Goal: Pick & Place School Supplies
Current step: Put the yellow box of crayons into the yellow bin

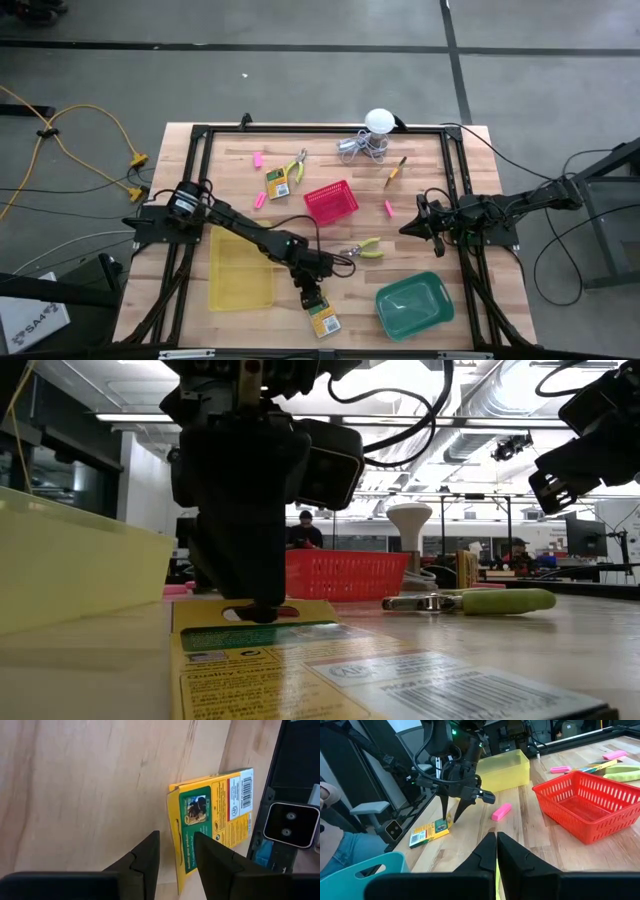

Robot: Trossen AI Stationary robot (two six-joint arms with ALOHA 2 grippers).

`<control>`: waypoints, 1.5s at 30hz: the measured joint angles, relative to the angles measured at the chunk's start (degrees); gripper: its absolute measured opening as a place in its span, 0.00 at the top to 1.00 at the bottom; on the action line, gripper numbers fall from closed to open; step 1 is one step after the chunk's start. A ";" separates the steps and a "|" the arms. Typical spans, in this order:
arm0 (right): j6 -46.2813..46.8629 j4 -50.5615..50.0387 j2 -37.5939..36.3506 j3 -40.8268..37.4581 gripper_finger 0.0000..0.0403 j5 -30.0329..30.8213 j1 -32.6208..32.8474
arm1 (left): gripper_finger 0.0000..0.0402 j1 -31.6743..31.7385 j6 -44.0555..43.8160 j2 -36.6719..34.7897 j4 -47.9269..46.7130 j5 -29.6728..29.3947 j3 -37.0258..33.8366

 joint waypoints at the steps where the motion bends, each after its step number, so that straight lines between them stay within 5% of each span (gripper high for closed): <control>1: 0.00 0.00 0.00 -0.02 0.99 0.00 0.00 | 0.73 0.16 0.15 0.00 0.05 0.01 0.00; 37: 0.00 0.00 0.00 -0.01 0.99 -0.02 0.00 | 0.75 0.43 1.29 0.26 1.75 0.37 0.00; 45: 0.00 0.00 0.00 -0.01 0.99 -0.02 0.00 | 0.85 0.45 1.33 0.28 1.75 0.32 0.00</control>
